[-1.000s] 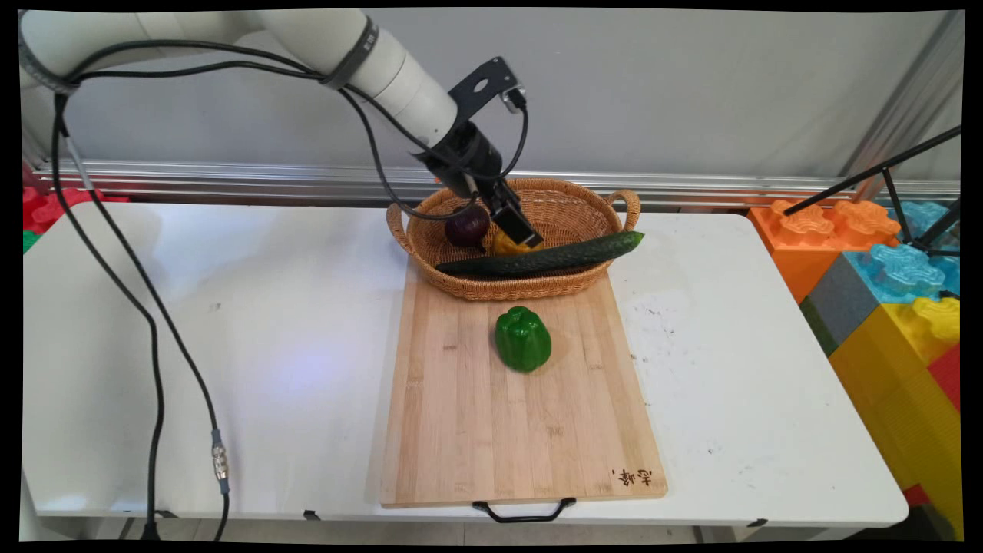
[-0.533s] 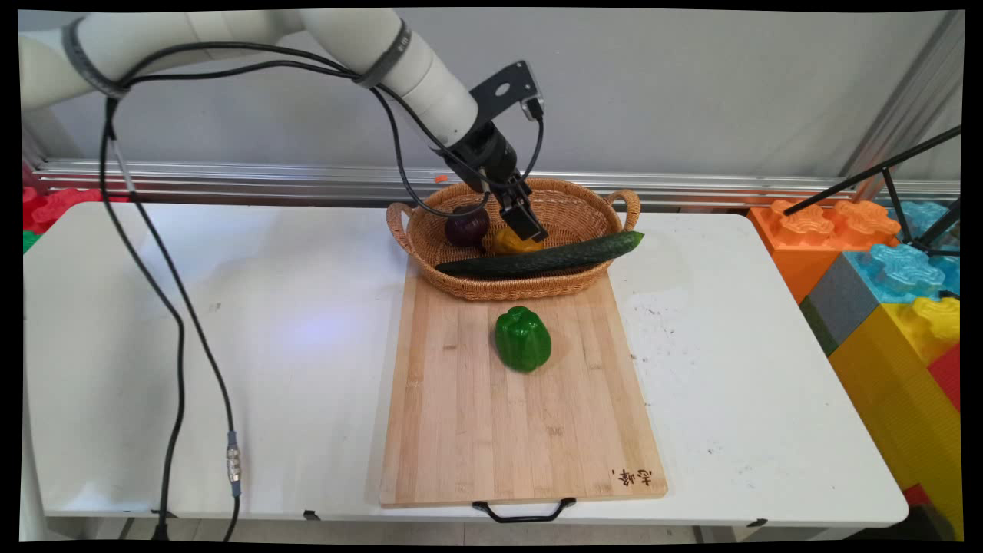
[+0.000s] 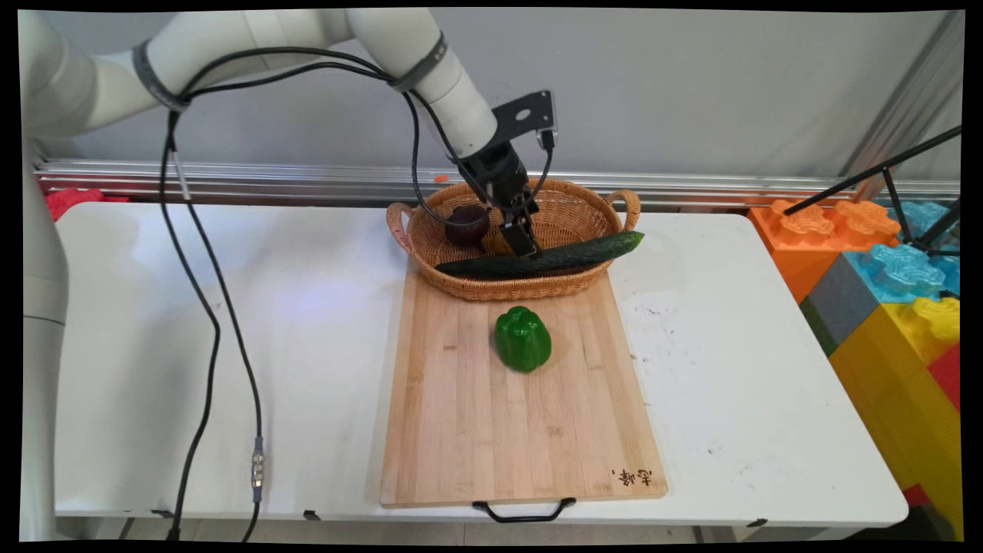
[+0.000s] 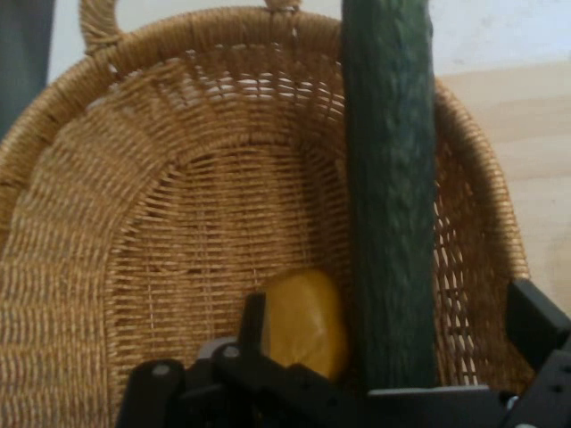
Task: Pick up the cucumber from the vegetable basket
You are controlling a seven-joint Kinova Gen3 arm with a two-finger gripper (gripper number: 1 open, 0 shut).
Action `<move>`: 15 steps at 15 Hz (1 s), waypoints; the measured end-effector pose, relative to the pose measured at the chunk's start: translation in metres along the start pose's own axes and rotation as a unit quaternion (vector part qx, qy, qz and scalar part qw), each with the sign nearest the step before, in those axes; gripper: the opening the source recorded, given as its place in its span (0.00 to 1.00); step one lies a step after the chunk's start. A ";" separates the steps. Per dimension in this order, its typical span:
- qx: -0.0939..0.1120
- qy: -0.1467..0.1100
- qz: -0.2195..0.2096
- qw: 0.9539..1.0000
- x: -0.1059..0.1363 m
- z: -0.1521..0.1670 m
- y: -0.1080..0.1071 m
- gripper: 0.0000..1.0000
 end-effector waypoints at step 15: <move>-0.030 0.000 0.005 1.000 0.016 0.066 -0.022 0.00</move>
